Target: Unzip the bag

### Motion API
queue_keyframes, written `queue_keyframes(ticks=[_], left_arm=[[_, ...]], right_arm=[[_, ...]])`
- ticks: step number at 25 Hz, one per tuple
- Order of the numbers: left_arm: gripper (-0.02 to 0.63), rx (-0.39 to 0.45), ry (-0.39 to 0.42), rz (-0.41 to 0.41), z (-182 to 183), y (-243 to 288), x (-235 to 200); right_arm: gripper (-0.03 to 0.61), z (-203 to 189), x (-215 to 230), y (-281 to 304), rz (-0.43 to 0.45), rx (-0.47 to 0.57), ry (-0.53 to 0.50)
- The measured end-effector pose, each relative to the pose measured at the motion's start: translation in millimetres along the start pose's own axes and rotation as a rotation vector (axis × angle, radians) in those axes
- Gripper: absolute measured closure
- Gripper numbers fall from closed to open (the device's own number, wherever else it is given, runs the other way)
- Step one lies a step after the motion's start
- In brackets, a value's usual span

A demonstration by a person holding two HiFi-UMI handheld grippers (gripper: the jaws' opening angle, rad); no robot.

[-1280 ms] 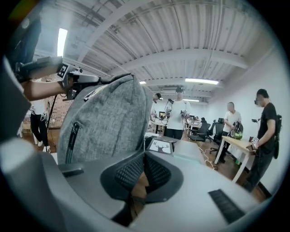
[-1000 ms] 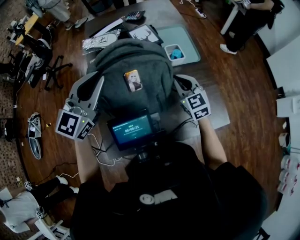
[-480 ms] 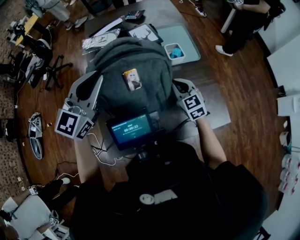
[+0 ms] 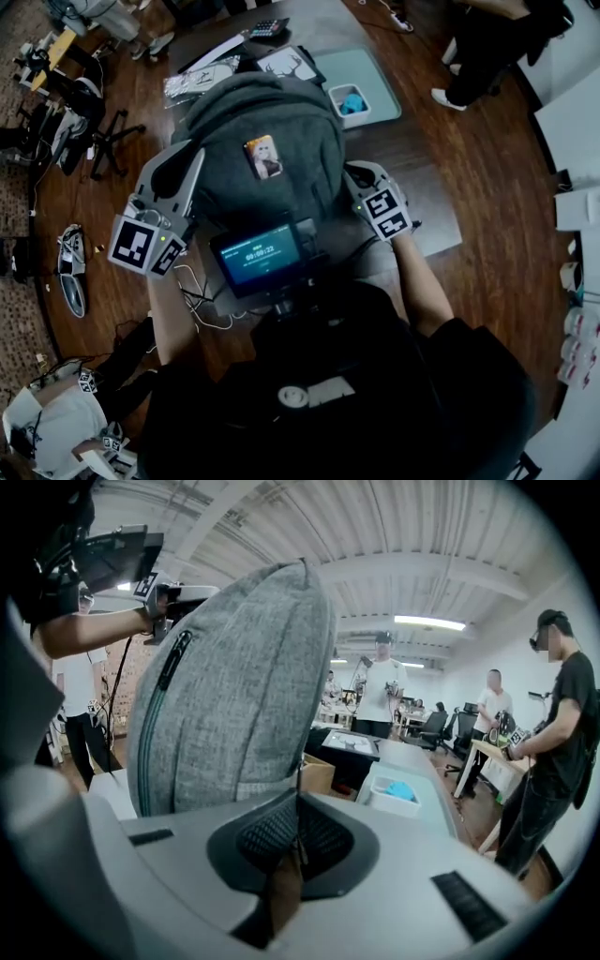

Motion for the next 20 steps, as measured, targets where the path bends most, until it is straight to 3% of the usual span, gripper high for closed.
queue_keyframes(ticks=[9, 12, 14, 17, 20], left_arm=[[0.572, 0.003, 0.001, 0.013, -0.7, -0.1, -0.1], [0.569, 0.013, 0.010, 0.037, -1.3, 1.2, -3.1], [0.561, 0.021, 0.024, 0.063, -1.7, 2.6, -6.9], [0.549, 0.027, 0.046, 0.106, -2.9, 5.8, -10.9], [0.520, 0.064, 0.032, 0.163, -1.5, 4.9, -16.2]], right_arm=[[0.557, -2.7, -0.5, -1.1, 0.025, 0.029, 0.048], [0.517, 9.0, 9.1, -9.7, 0.008, 0.068, 0.053], [0.475, 26.4, 25.0, -20.9, -0.012, 0.142, 0.115], [0.469, 75.5, 51.9, -52.8, -0.047, 0.320, 0.231], [0.469, 139.2, 59.1, -83.7, -0.042, 0.493, 0.236]])
Point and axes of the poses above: the fingertips, and each gripper's own axes: y forward along the fingers, x to its right, z out of its top, the point moved 2 cm from there along -y, backward along the fingers, and after that the axes turned 7 degrees about -y, right-handed, at the moved point
